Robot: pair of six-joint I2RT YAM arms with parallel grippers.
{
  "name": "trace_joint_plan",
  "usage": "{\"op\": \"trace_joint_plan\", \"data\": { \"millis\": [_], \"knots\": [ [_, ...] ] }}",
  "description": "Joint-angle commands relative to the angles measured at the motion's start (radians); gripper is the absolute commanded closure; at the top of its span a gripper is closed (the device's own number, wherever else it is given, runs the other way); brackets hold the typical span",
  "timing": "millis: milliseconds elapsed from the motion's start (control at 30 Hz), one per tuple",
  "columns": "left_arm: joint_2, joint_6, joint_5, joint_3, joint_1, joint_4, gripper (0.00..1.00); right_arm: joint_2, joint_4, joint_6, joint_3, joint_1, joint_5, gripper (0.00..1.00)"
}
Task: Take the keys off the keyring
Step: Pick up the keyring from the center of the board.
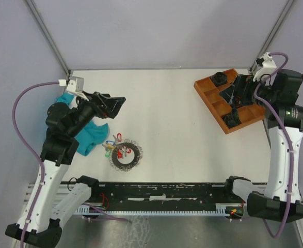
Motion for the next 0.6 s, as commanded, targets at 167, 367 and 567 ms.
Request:
{"op": "trace_joint_plan", "data": {
  "millis": [167, 367, 567],
  "knots": [
    [0.148, -0.074, -0.009, -0.028, 0.079, -0.012, 0.01, 0.138, -0.081, -0.078, 0.076, 0.051, 0.175, 0.00],
    [0.138, -0.201, -0.031, -0.147, 0.114, 0.035, 0.01, 0.124, -0.160, -0.277, 0.057, 0.099, 0.077, 0.00],
    [0.079, -0.306, -0.037, -0.282, 0.133, 0.076, 0.04, 0.077, -0.213, -0.393, -0.010, 0.136, -0.108, 0.00]
  ]
}}
